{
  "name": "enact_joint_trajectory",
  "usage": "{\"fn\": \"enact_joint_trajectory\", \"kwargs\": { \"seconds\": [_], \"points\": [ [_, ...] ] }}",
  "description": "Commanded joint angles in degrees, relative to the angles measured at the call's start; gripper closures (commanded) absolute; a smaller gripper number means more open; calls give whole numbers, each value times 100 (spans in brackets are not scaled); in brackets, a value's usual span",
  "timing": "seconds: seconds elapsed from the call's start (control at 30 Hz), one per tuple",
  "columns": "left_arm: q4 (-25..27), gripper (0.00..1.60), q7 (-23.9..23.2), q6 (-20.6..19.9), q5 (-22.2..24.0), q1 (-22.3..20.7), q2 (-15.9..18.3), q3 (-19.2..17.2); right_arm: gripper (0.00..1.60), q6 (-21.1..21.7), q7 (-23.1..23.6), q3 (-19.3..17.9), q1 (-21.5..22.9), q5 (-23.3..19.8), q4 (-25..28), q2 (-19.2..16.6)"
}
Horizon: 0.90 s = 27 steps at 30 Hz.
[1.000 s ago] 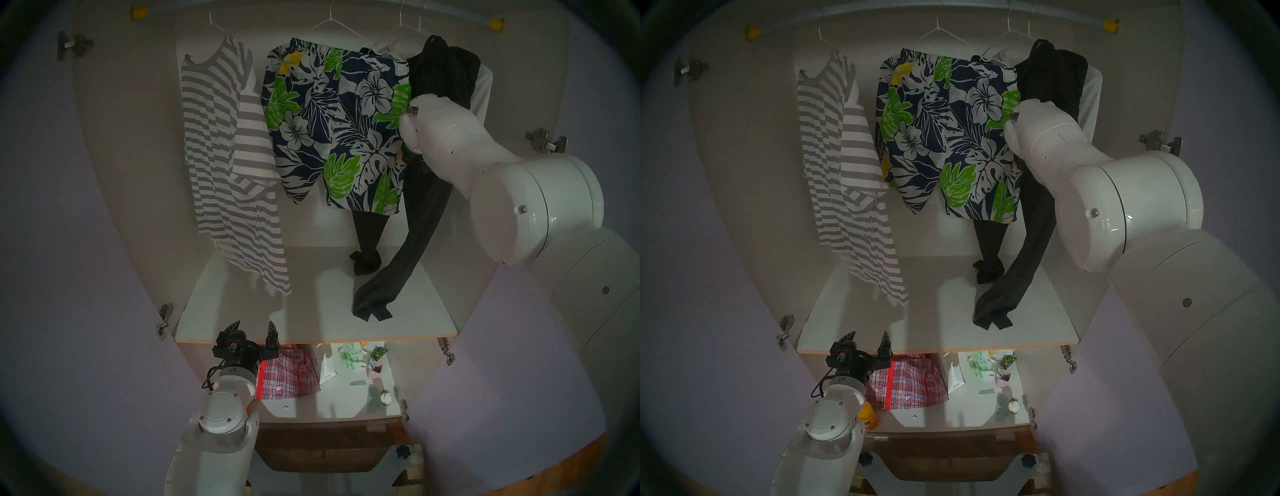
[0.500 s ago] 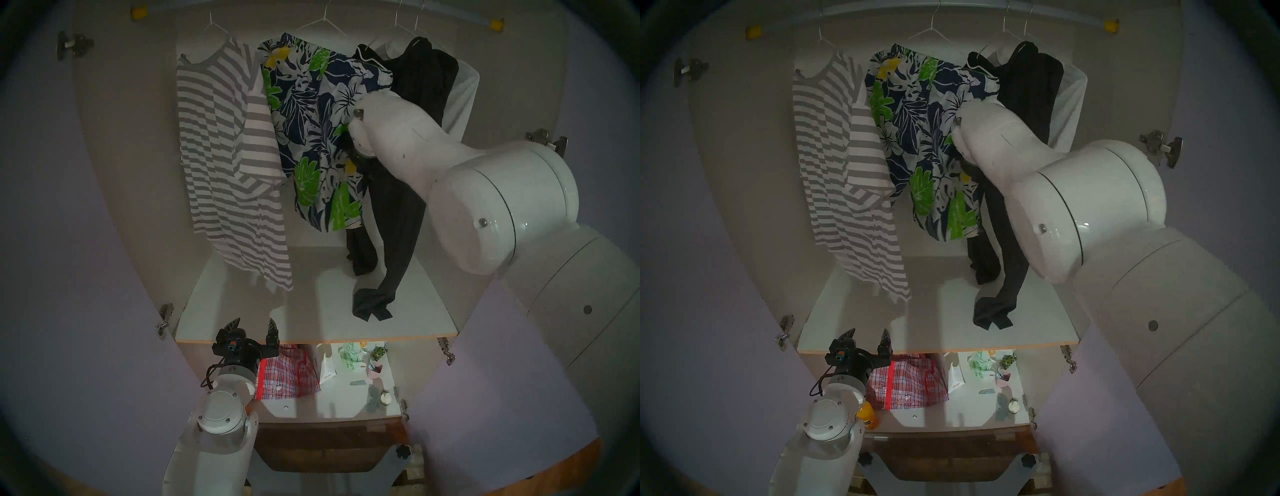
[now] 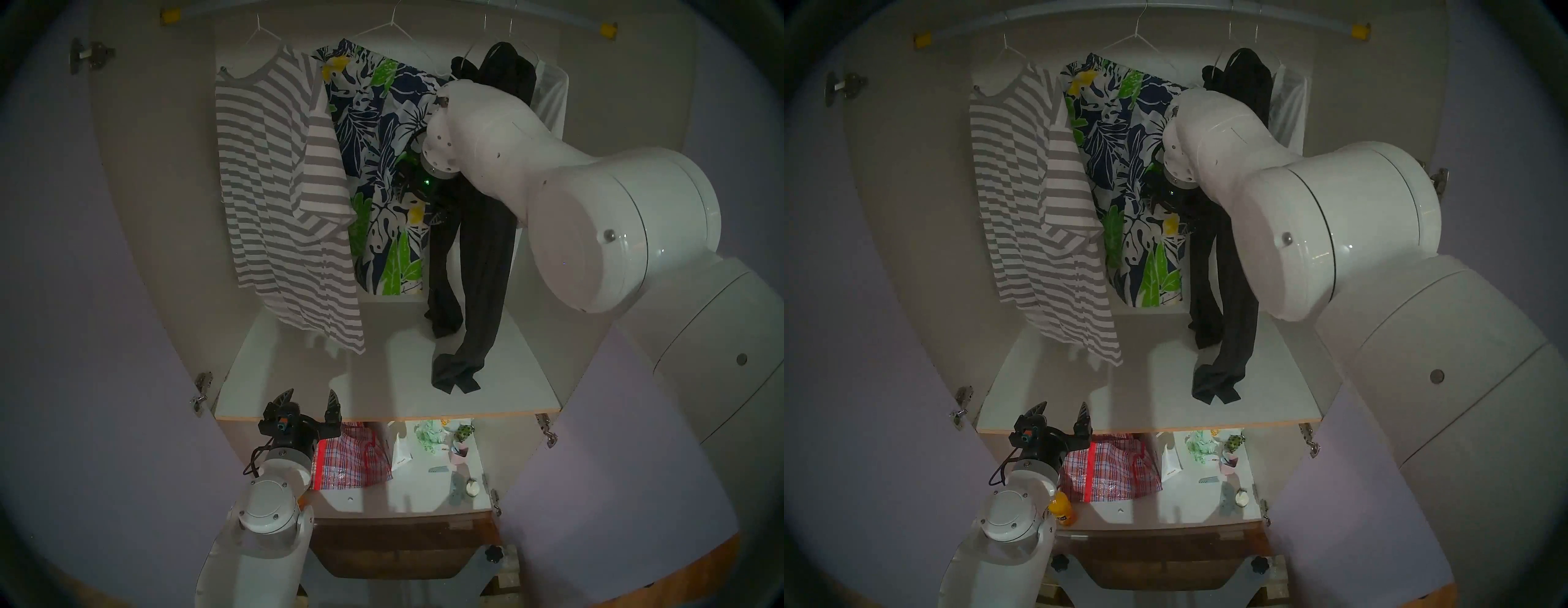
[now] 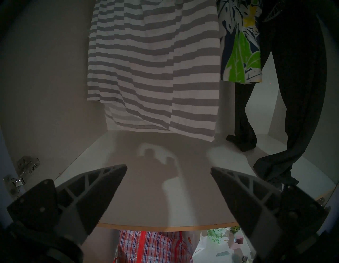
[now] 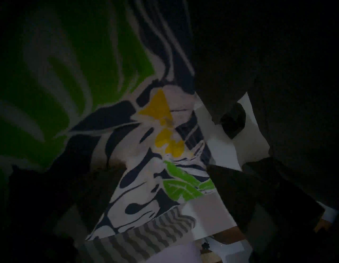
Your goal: Move and arrange clothes and pants in the wardrobe
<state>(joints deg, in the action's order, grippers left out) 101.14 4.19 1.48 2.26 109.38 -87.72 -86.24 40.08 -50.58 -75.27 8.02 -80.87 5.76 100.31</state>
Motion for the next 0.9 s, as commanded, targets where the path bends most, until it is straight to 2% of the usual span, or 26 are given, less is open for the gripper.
{"fn": "enact_joint_trajectory", "kwargs": {
  "seconds": [0.0,0.03,0.1,0.2,0.23,0.3,0.5,0.87],
  "points": [
    [182,0,-37,37,14,-31,20,14,0,-7,-27,-71,234,-59,143,-60],
    [180,0,-33,37,17,-33,24,17,0,72,83,-78,231,-58,203,-126],
    [173,0,-26,39,21,-37,28,21,0,527,128,-91,307,-78,218,-249],
    [168,0,-17,40,28,-41,36,27,0,983,227,-93,368,-95,267,-401],
    [167,0,-15,41,31,-41,40,29,0,1275,233,-137,403,-140,256,-473],
    [166,0,-11,41,35,-42,44,33,0,1492,227,-205,451,-179,236,-580],
    [179,0,-7,39,50,-36,62,42,0,1492,291,-141,433,-112,277,-757],
    [183,0,8,38,73,-35,86,56,0,1492,423,0,438,-131,261,-768]
  ]
}}
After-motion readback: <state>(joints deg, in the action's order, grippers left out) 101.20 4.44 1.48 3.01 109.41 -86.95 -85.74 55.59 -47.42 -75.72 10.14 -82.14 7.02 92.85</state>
